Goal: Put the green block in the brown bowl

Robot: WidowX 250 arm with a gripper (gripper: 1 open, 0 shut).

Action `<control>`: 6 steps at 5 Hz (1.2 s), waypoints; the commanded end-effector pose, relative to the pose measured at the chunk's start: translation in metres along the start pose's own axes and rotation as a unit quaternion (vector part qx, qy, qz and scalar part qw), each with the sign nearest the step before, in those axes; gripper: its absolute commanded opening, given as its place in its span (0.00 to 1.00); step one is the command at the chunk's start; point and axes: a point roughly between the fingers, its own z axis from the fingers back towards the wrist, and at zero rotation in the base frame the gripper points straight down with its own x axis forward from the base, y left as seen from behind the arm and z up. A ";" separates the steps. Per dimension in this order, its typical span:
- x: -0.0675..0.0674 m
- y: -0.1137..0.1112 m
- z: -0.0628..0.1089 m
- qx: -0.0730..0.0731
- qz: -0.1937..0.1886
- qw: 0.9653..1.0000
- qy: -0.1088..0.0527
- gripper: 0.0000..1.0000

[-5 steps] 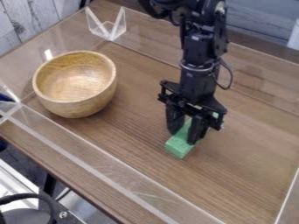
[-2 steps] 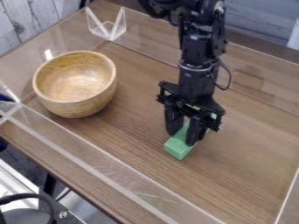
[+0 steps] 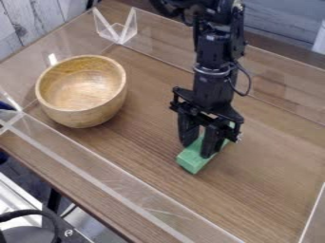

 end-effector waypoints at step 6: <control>-0.031 0.119 0.122 -0.001 0.116 0.985 -0.125 0.00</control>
